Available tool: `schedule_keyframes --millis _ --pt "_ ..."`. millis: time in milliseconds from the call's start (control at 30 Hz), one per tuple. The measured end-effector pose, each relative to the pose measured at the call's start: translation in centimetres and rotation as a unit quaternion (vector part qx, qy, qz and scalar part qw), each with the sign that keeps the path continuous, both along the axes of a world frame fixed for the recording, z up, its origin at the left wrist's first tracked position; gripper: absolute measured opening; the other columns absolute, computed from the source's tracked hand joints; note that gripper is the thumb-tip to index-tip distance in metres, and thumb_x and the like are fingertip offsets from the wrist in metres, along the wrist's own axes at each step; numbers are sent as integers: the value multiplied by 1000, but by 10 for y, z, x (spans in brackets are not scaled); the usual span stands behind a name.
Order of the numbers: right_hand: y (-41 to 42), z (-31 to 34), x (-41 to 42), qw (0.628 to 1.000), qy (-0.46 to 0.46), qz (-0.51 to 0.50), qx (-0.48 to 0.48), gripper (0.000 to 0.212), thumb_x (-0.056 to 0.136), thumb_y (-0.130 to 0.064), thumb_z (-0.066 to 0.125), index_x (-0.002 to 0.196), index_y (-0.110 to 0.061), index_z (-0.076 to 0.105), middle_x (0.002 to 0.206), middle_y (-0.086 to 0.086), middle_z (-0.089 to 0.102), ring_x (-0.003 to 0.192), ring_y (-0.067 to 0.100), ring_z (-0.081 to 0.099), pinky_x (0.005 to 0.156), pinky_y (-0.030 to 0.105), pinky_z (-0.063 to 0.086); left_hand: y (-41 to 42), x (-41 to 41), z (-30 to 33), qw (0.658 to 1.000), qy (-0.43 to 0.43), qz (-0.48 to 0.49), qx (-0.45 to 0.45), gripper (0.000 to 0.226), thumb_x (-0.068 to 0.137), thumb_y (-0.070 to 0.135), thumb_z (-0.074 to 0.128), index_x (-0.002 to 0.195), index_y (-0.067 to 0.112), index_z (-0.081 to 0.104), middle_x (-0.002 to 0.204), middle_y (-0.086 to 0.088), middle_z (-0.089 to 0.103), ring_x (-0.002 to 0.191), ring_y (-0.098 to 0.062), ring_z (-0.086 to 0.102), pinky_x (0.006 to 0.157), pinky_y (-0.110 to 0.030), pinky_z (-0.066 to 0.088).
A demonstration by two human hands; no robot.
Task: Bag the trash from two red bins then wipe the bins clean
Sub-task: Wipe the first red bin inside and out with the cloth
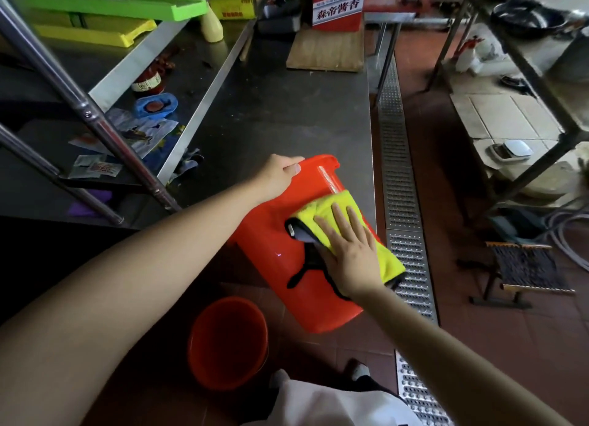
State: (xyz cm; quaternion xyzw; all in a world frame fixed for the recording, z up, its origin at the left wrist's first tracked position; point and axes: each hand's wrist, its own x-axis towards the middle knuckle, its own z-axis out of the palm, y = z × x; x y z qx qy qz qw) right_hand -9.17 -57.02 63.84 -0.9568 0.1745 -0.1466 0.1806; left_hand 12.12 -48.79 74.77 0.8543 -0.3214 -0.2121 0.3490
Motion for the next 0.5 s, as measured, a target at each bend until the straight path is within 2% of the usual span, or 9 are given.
schedule_keyframes --millis 67,133,200,267,367,500 --pt "-9 14 40 999 8 -9 33 55 99 -61 38 151 -42 36 166 -6 18 155 24 9 116 53 27 11 8 -4 1000 19 7 -19 35 101 21 53 136 18 58 138 0 57 124 -6 50 100 -12 34" --pt "-17 25 74 998 15 -10 64 56 100 -60 40 152 -42 34 167 -7 17 155 22 7 118 52 24 17 13 -9 999 25 15 -26 35 100 13 51 133 19 61 134 2 60 116 0 51 88 -2 35" --pt "-17 31 89 997 22 -3 69 56 100 -59 41 153 -41 34 167 -7 16 155 21 7 118 52 23 22 16 -14 999 23 26 -28 38 99 7 47 131 21 62 129 2 63 111 1 54 80 1 37" --pt "-11 29 81 999 15 7 48 56 101 -58 40 153 -40 34 167 -7 17 155 22 8 118 51 24 28 17 -18 999 23 25 -34 35 99 11 50 130 22 63 129 2 64 112 -1 56 85 -5 41" --pt "2 11 29 999 -14 47 -11 54 102 -56 38 152 -38 39 165 -3 23 154 26 14 115 51 31 37 19 -25 999 -10 21 -33 32 98 27 56 129 26 64 131 5 62 121 -7 56 104 -22 42" --pt "5 -29 -55 994 -48 75 -61 54 100 -43 52 151 -28 43 164 5 26 153 34 18 111 52 36 43 13 -28 999 4 15 -35 34 99 34 52 132 32 59 135 8 60 125 -10 54 105 -27 41"
